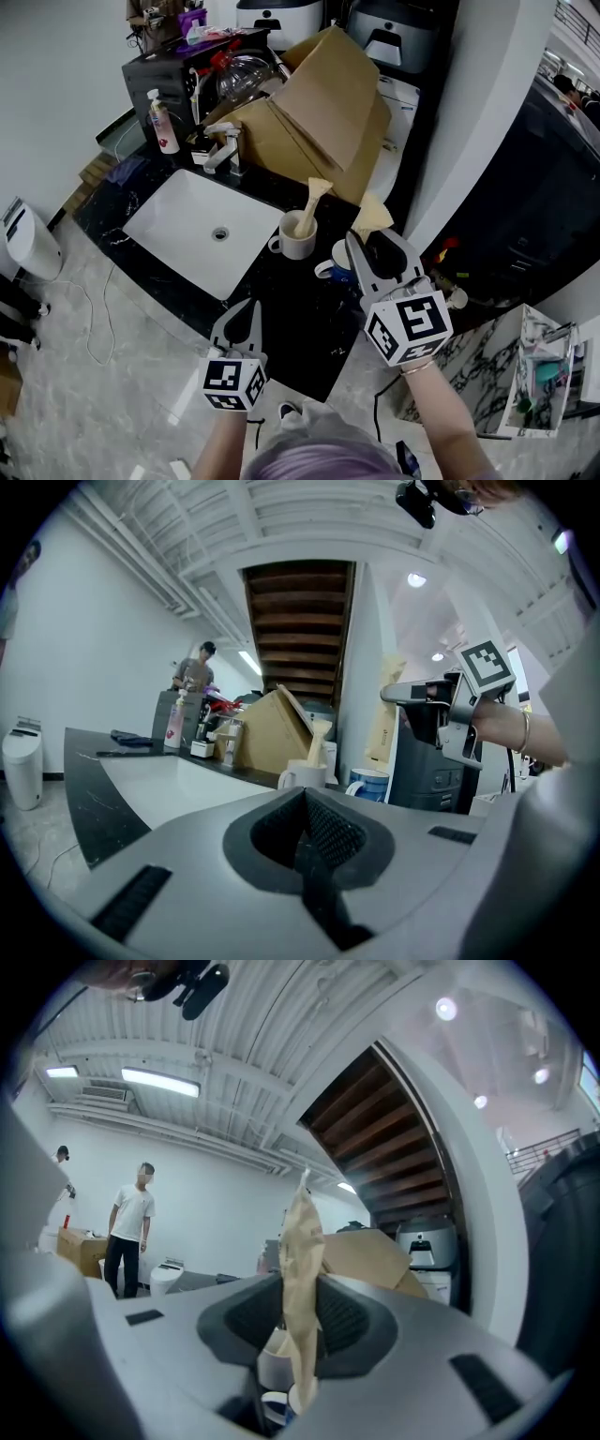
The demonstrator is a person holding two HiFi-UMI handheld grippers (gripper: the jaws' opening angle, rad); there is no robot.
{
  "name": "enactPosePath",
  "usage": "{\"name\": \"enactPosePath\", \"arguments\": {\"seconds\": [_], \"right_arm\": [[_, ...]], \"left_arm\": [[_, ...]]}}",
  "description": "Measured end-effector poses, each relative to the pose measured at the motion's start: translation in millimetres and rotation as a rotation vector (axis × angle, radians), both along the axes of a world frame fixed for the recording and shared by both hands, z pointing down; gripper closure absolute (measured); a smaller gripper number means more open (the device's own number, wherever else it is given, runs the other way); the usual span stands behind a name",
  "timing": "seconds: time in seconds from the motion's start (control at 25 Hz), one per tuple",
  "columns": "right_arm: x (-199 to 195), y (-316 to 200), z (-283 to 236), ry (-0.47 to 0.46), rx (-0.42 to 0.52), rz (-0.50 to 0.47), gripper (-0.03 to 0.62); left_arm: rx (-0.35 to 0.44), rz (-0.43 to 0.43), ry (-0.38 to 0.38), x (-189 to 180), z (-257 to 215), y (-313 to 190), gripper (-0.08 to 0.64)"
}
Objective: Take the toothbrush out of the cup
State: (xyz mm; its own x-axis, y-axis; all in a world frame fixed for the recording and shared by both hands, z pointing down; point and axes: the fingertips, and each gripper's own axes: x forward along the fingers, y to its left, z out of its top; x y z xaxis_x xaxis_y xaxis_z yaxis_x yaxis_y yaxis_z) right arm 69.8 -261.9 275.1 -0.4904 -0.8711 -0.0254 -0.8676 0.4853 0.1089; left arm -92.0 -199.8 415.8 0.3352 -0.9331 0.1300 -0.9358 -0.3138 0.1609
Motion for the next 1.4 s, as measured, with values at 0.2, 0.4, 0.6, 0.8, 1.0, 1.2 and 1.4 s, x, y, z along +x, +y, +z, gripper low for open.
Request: {"name": "enactPosePath", "arguments": {"seconds": [0.2, 0.4, 0.6, 0.8, 1.0, 1.2, 1.4], "right_arm": [[0, 21, -16, -0.022, 0.024, -0.024, 0.485], [-4, 40, -5, -0.002, -0.010, -0.057, 0.485], [-20, 54, 30, 0.082, -0.092, -0.111, 0.485], [-45, 64, 71, 0.199, -0.166, -0.178, 0.485], [-61, 64, 106, 0.309, -0.214, -0.211, 0.485], [-83, 62, 125, 0.399, -0.221, -0.252, 0.486], [-107, 59, 139, 0.452, -0.236, -0.298, 0.488]], "left_arm": [[0.008, -0.003, -0.001, -1, -3, 8, 0.560], [0.013, -0.023, -0.004, -10, -4, 16, 0.560], [0.007, -0.056, -0.002, -23, -2, 27, 0.560], [-0.010, -0.089, 0.008, -36, 7, 38, 0.560], [-0.023, -0.125, 0.011, -49, 13, 48, 0.560], [-0.045, -0.177, 0.019, -69, 23, 58, 0.560], [-0.067, -0.223, 0.028, -86, 32, 65, 0.560]]}}
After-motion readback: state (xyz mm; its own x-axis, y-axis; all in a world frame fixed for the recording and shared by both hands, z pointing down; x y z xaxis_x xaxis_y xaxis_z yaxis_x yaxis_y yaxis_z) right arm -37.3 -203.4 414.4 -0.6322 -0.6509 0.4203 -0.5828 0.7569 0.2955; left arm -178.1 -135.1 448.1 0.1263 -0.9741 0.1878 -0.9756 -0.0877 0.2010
